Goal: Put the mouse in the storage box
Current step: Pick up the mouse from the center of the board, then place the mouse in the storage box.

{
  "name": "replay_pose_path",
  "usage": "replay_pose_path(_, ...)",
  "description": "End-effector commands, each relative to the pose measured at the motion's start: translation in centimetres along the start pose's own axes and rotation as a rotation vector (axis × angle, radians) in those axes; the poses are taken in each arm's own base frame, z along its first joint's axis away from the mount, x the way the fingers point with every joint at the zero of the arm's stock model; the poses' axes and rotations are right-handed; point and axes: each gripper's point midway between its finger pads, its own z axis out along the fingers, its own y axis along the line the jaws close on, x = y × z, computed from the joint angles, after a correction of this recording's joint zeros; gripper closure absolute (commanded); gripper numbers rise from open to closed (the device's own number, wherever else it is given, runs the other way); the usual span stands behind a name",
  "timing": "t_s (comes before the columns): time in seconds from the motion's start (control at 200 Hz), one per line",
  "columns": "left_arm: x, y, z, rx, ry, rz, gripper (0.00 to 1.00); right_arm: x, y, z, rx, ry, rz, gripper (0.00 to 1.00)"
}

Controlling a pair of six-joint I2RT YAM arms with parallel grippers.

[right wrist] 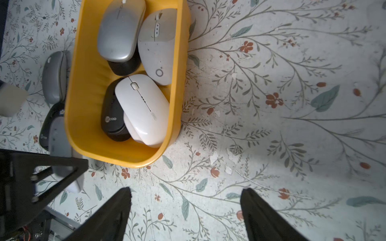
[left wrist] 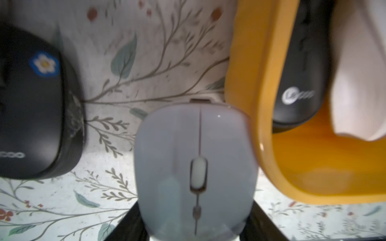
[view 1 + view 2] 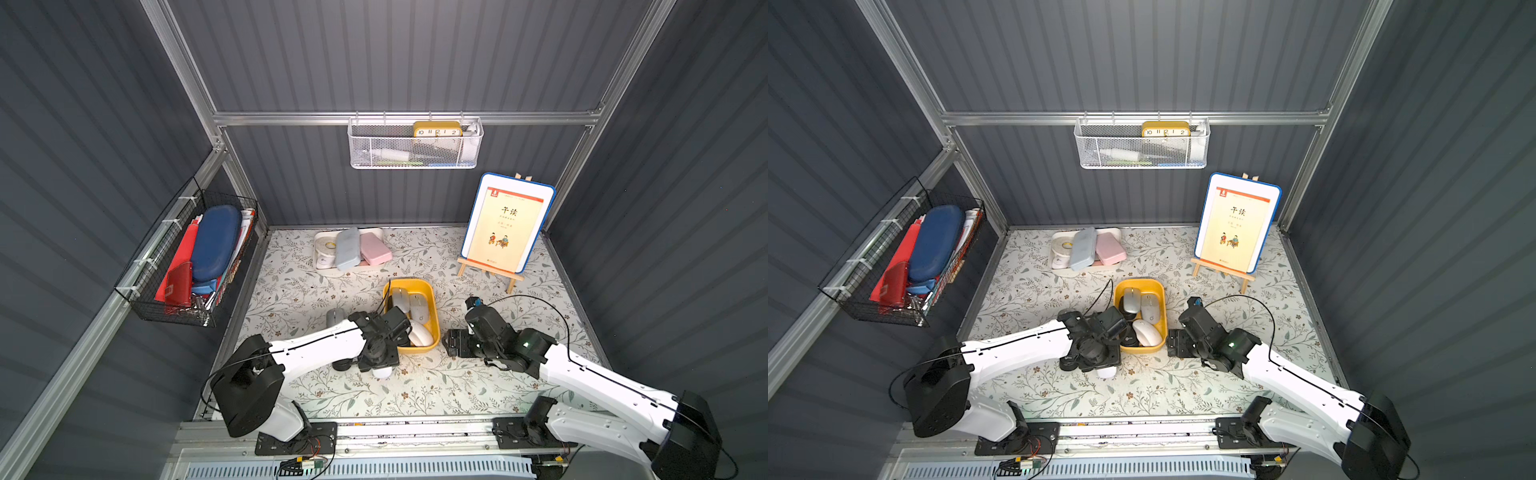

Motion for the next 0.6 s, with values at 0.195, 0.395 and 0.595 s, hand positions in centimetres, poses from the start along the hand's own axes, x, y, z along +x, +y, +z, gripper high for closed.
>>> replay_pose_path(0.195, -1.3, 0.9, -4.7, -0.067, -0.059, 0.022, 0.40, -0.4, -1.1, -0.3, 0.040, -0.038, 0.016, 0.14)
replay_pose_path(0.395, -3.0, -0.9, -6.6, -0.029, -0.109, 0.014, 0.39, -0.8, -0.9, -0.5, 0.042, -0.046, 0.012, 0.13)
replay_pose_path(0.595, -6.8, -7.3, -7.9, 0.051, -0.151, 0.142, 0.38, -0.8, -2.3, -0.5, 0.105, -0.052, 0.024, 0.14)
